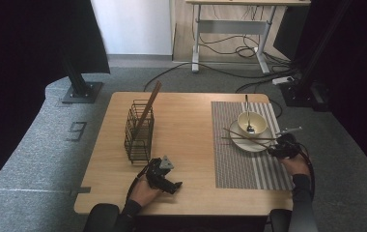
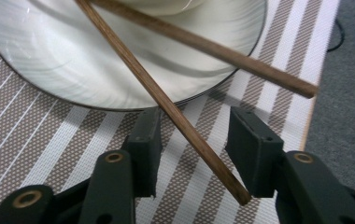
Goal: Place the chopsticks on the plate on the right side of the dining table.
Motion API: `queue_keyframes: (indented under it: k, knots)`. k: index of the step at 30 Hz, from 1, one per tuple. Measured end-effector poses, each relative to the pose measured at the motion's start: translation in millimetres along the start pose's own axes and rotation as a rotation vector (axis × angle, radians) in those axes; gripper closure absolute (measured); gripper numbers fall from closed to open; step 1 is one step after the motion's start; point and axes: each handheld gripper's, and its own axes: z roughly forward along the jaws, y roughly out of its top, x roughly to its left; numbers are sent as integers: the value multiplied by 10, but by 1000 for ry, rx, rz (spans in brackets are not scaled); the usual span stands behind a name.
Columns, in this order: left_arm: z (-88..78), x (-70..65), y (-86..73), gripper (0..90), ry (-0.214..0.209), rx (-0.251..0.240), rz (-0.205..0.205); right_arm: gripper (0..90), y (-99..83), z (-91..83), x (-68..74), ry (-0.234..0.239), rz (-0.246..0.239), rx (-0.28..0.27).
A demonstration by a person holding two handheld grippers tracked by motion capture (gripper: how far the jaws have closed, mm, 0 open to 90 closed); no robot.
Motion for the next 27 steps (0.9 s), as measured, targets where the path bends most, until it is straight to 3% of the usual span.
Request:
queue_keyframes:
  k: [14,27]
  knots:
    - [0,1,0,0,-1,0,0,448,-2,12,-71,-82,39,-64]
    - [1,0,0,0,-2,0,1,356,-6,60,-128,-117,71,-99]
